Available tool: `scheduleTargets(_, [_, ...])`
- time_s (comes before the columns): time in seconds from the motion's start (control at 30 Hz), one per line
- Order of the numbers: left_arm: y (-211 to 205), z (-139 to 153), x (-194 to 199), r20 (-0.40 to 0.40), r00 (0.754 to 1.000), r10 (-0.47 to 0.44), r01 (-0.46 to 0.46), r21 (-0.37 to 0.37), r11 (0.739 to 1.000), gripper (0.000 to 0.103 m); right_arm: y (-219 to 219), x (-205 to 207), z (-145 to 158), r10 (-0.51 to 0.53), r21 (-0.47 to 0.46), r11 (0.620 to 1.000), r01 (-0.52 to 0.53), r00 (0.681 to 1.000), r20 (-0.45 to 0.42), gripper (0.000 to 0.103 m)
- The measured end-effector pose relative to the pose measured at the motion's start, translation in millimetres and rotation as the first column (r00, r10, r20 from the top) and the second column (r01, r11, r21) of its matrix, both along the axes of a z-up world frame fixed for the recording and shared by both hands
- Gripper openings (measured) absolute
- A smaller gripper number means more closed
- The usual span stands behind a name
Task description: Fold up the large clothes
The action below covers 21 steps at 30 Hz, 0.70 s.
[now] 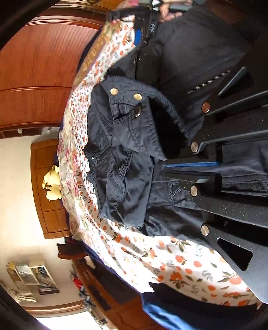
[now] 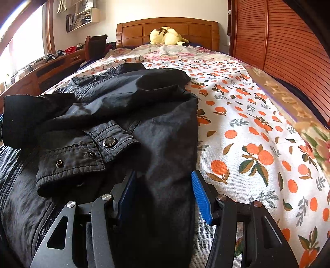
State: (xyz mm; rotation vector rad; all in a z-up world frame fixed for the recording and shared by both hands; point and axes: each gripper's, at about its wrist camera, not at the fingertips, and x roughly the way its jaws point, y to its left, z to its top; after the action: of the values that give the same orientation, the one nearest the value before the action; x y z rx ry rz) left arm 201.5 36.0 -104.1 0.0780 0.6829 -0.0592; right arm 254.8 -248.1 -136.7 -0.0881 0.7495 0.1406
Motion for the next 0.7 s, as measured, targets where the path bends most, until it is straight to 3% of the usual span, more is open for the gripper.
scheduleTargets(0.07, [3.0,4.0,-5.1,0.004,1.0,-0.004,0.004,-0.034,0.999,0.009,-0.7,0.4,0.0,0.0,-0.001,1.0,0.0,1.0,0.0,0.056])
scheduleTargets(0.1, [3.6,5.4,-7.6,0.007,1.0,-0.009,0.009,-0.042,0.999,0.017,-1.0,0.5,-0.1,0.0,-0.001,1.0,0.0,1.0,0.0,0.056])
scheduleTargets(0.13, [3.0,8.8,-11.7,0.021,1.0,-0.022,0.023,-0.055,0.998,0.037,-1.1,0.9,-0.3,0.0,-0.002,1.0,0.0,1.0,-0.001,0.056])
scheduleTargets(0.27, [-4.0,16.1,-21.1,0.059,0.996,-0.064,0.069,-0.077,0.995,0.06,-2.2,1.1,-0.1,0.002,-0.004,1.0,-0.002,1.0,-0.003,0.056])
scheduleTargets(0.37, [-13.4,17.0,-24.4,0.092,0.993,-0.07,0.08,-0.099,0.992,0.061,-1.9,1.3,-0.2,0.003,-0.009,1.0,-0.003,1.0,-0.004,0.056])
scheduleTargets(0.43, [-24.8,13.8,-20.7,0.082,0.989,-0.121,0.129,-0.106,0.986,0.061,-2.2,1.4,-0.4,0.003,-0.01,1.0,-0.003,1.0,-0.003,0.056])
scheduleTargets(0.7, [-72.9,-10.7,10.7,0.034,0.976,-0.214,0.215,-0.025,0.976,0.061,-4.1,2.0,-0.7,0.008,-0.007,1.0,-0.008,1.0,-0.003,0.056])
